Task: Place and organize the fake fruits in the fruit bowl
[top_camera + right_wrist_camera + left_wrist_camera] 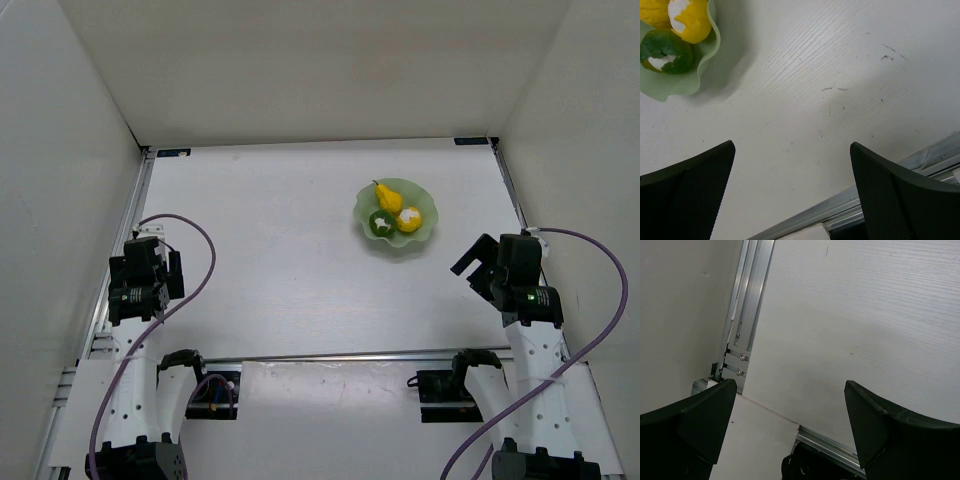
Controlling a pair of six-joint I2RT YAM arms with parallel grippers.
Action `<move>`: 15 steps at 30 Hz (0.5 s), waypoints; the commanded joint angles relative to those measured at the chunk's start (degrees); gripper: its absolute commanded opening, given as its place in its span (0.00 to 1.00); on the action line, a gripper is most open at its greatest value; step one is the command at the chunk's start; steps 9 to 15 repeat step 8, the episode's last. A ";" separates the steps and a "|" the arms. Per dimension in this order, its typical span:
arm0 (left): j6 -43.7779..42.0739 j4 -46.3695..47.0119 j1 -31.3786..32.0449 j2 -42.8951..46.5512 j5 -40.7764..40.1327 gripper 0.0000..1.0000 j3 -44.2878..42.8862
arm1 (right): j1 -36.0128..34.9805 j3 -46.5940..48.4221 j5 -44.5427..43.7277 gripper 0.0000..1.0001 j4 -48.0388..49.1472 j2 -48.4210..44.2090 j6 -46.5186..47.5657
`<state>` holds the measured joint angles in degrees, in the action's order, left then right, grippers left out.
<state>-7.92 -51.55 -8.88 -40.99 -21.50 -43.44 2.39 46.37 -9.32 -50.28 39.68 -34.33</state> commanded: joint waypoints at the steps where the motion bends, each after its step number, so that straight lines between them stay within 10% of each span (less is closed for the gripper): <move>1: 2.30 -1.79 -0.26 -0.05 -0.21 1.00 0.64 | -0.11 -0.75 -0.43 1.00 -1.31 -1.44 -0.30; 15: 0.54 -2.33 -0.26 1.09 3.47 1.00 1.25 | -0.11 -1.81 -0.43 1.00 -1.31 -2.59 -0.83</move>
